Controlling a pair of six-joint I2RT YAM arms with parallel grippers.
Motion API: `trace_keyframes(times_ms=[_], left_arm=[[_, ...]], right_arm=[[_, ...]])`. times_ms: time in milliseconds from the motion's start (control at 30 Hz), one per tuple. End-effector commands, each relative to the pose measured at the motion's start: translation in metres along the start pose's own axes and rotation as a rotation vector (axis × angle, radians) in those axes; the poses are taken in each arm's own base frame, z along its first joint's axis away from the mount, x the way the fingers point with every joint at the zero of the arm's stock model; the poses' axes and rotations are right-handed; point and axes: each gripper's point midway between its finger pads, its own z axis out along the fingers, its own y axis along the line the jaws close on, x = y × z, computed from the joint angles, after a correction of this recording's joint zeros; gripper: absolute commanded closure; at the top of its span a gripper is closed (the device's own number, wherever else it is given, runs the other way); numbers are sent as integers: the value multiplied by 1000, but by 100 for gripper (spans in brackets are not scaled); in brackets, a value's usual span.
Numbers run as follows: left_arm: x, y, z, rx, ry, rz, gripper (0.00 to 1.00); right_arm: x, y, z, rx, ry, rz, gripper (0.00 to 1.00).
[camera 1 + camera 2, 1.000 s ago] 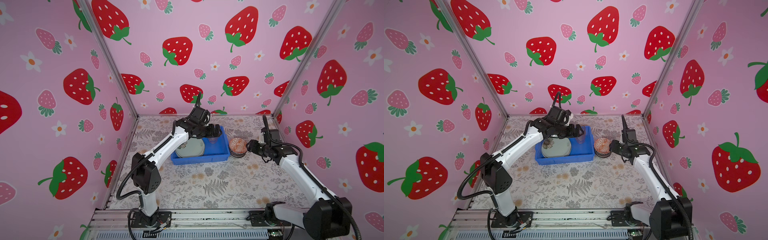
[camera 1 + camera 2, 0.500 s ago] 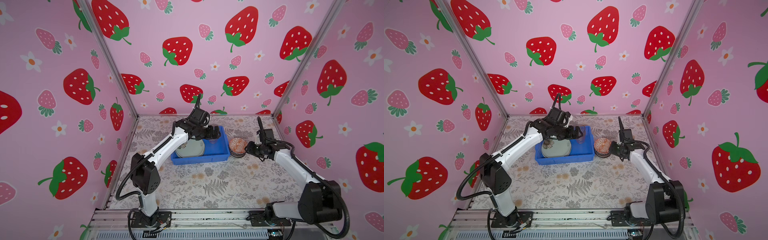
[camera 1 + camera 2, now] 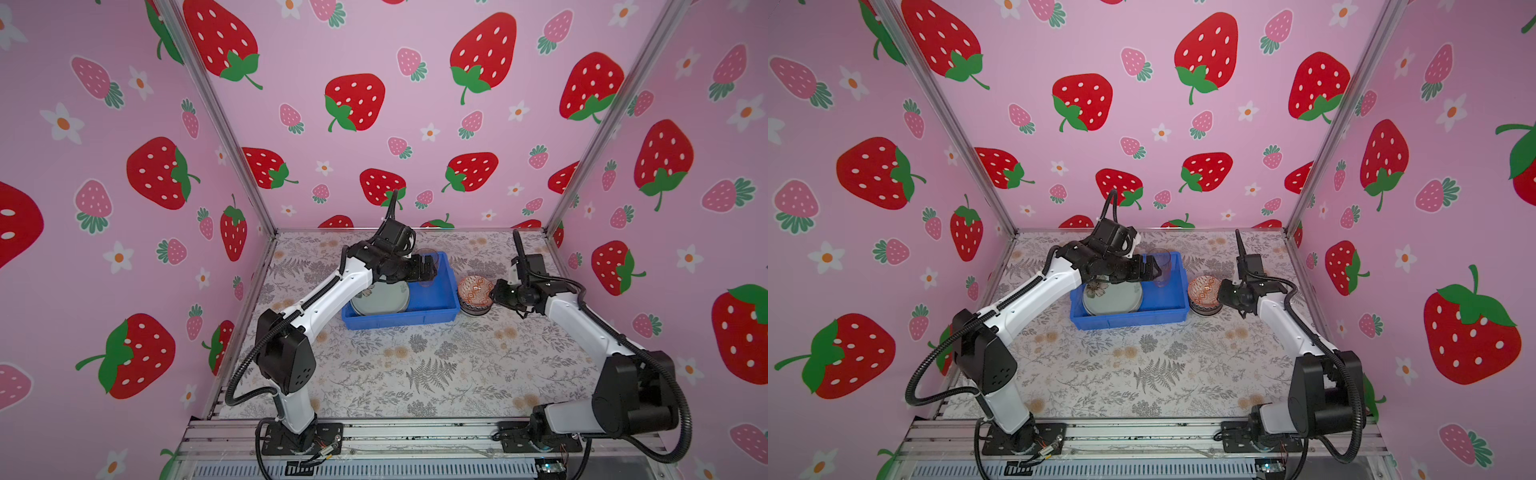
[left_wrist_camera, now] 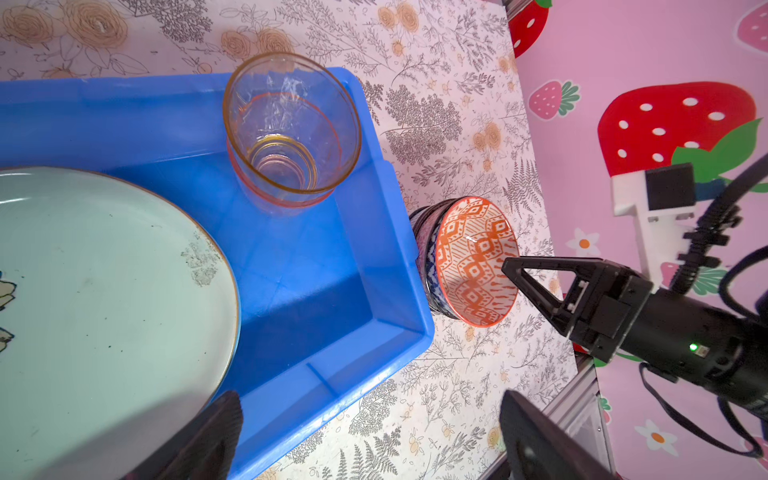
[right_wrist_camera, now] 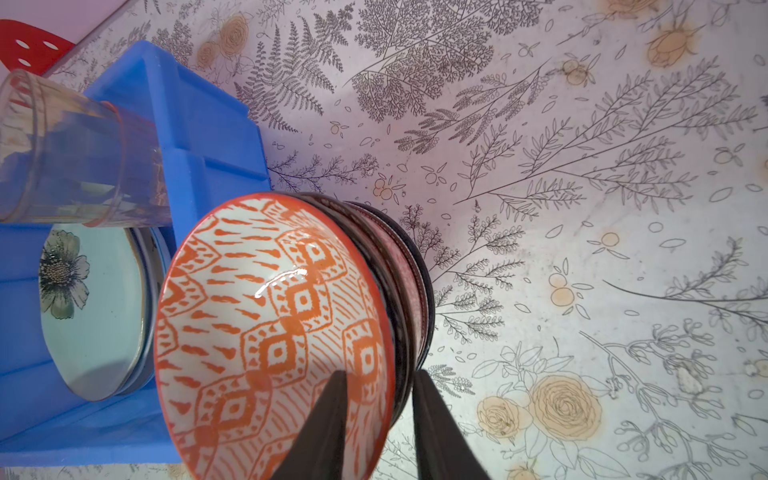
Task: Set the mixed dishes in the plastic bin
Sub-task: 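Close the right gripper on the rim of the orange-patterned bowl stack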
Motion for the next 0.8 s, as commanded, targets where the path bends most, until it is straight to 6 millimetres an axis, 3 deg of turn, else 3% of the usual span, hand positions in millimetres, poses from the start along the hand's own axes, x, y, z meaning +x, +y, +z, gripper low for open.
trace_keyframes(times_ms=[0, 467, 767], left_arm=[[-5, 2, -11, -8, -31, 9, 1], [4, 16, -14, -33, -28, -4, 1], [7, 21, -13, -34, -27, -21, 1]], right_arm=[[-9, 2, -3, -4, -22, -7, 72], [-10, 4, 5, -23, -21, -2, 84], [-12, 5, 7, -23, -14, -7, 82]])
